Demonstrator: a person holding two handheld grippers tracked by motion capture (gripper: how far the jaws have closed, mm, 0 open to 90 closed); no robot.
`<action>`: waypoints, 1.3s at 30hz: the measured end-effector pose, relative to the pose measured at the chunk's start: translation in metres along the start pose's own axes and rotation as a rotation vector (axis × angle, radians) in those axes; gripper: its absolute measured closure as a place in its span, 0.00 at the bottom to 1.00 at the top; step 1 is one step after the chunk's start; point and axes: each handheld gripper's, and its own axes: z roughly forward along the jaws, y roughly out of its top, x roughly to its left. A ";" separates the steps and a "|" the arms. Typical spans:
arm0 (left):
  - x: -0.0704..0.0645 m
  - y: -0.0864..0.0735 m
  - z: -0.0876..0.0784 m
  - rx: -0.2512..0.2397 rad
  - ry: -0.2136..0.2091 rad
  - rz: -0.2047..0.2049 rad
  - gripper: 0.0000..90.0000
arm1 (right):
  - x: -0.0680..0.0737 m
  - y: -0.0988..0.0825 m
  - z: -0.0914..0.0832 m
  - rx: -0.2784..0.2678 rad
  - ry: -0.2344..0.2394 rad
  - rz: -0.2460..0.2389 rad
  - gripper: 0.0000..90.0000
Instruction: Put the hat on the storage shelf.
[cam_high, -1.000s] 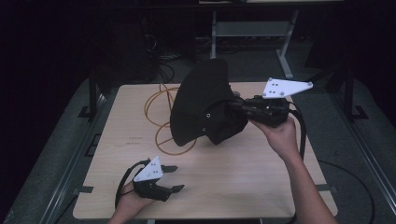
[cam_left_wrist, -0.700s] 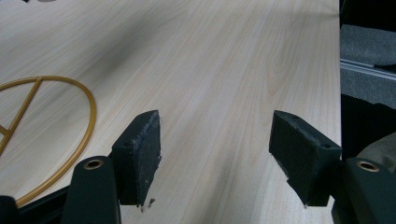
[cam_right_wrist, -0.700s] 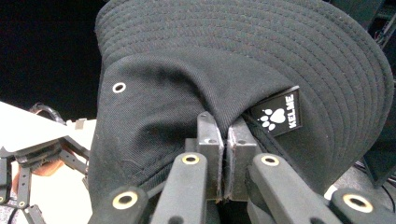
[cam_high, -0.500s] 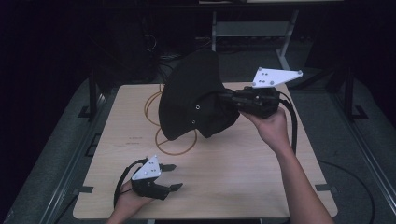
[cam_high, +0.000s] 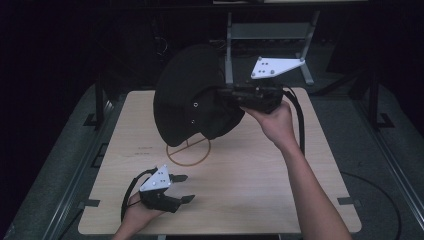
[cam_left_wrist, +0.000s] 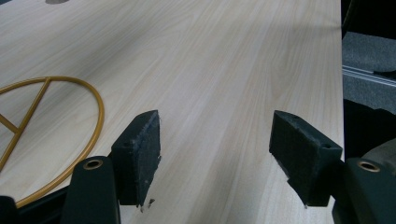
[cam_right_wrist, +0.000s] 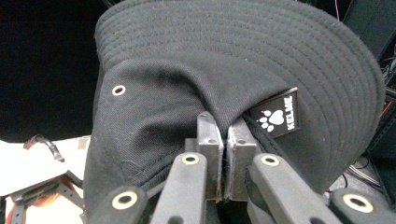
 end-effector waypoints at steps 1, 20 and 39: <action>0.000 0.000 0.000 -0.002 0.000 -0.001 0.37 | 0.000 0.001 0.001 0.000 0.000 0.000 0.96; -0.002 0.004 0.006 0.003 -0.014 0.025 0.36 | -0.015 0.028 0.044 -0.002 0.004 0.008 0.96; -0.013 0.011 0.015 0.003 -0.060 0.070 0.36 | -0.025 0.034 0.134 0.140 0.002 0.067 0.80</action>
